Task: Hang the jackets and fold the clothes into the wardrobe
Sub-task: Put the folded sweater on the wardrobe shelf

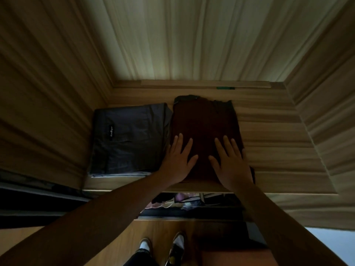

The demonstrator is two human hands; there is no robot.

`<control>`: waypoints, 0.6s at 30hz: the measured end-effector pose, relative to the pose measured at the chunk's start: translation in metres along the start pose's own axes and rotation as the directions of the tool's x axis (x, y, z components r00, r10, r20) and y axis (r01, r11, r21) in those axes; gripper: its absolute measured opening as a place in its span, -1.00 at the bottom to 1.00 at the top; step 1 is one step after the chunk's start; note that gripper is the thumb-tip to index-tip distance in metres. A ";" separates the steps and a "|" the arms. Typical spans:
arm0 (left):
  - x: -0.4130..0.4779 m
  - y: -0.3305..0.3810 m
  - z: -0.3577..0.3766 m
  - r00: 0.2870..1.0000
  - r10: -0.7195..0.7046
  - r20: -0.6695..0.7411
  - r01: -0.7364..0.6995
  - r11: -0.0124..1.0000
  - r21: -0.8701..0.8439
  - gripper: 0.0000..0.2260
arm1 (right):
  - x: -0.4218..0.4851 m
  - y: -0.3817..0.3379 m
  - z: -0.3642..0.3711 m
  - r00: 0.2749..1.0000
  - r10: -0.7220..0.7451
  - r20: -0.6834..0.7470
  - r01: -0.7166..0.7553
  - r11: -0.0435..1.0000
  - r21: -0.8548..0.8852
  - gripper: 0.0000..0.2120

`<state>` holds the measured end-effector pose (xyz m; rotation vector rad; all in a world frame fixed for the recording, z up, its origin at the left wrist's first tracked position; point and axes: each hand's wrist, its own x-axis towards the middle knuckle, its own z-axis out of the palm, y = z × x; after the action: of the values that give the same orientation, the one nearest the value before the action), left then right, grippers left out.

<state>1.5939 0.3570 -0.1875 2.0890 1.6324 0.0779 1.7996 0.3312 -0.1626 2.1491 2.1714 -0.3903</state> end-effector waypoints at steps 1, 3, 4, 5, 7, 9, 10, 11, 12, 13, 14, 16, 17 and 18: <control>0.000 0.002 -0.002 1.000 -0.011 0.015 0.011 1.000 -0.010 -0.37 | -0.003 0.005 0.001 1.000 -0.012 0.018 0.011 0.999 0.030 -0.31; -0.002 0.007 -0.008 0.998 -0.036 0.047 0.037 0.999 -0.030 -0.37 | -0.008 0.009 -0.004 0.999 -0.019 0.042 0.015 0.997 0.074 -0.28; -0.005 0.010 -0.012 0.997 -0.040 0.061 0.044 0.997 -0.058 -0.37 | -0.011 0.009 -0.007 0.999 -0.019 0.039 0.015 0.995 0.101 -0.29; -0.010 0.012 -0.017 0.997 -0.037 0.067 0.045 0.992 -0.119 -0.37 | -0.015 0.007 -0.011 0.999 -0.027 0.023 0.023 0.990 0.140 -0.31; -0.028 0.016 -0.025 1.000 -0.011 0.020 0.016 0.963 -0.268 -0.40 | -0.024 -0.001 -0.020 0.997 -0.066 -0.035 0.073 0.965 0.252 -0.37; -0.054 0.015 -0.027 0.995 0.022 -0.093 -0.051 0.947 -0.318 -0.46 | -0.039 -0.010 -0.027 0.983 -0.127 -0.135 0.166 0.925 0.340 -0.45; -0.068 0.013 -0.025 0.990 0.031 -0.139 -0.077 0.940 -0.332 -0.49 | -0.047 -0.016 -0.028 0.965 -0.168 -0.202 0.230 0.910 0.344 -0.49; -0.083 0.008 -0.023 0.986 0.031 -0.164 -0.089 0.928 -0.361 -0.52 | -0.055 -0.022 -0.028 0.943 -0.210 -0.259 0.292 0.895 0.337 -0.52; -0.099 0.002 -0.020 0.986 0.021 -0.163 -0.084 0.916 -0.393 -0.54 | -0.061 -0.027 -0.027 0.926 -0.248 -0.285 0.340 0.875 0.344 -0.55; -0.114 -0.006 -0.017 0.989 0.009 -0.148 -0.070 0.905 -0.418 -0.56 | -0.067 -0.034 -0.026 0.919 -0.283 -0.276 0.373 0.853 0.366 -0.59; -0.128 -0.014 -0.013 0.992 -0.003 -0.128 -0.054 0.899 -0.434 -0.58 | -0.071 -0.042 -0.025 0.917 -0.318 -0.242 0.392 0.831 0.394 -0.64; -0.155 -0.029 -0.007 0.995 -0.048 -0.086 0.003 0.888 -0.459 -0.62 | -0.076 -0.058 -0.023 0.909 -0.395 -0.131 0.411 0.800 0.437 -0.72; -0.168 -0.036 -0.005 0.994 -0.088 -0.070 0.044 0.880 -0.473 -0.64 | -0.077 -0.066 -0.023 0.900 -0.431 -0.069 0.413 0.791 0.452 -0.73; -0.180 -0.044 -0.005 0.989 -0.132 -0.062 0.087 0.874 -0.479 -0.65 | -0.076 -0.075 -0.022 0.889 -0.458 -0.013 0.412 0.786 0.460 -0.73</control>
<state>1.5016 0.1996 -0.1571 1.6336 1.5842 0.4954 1.7305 0.2626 -0.1146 1.7000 2.7212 -1.1115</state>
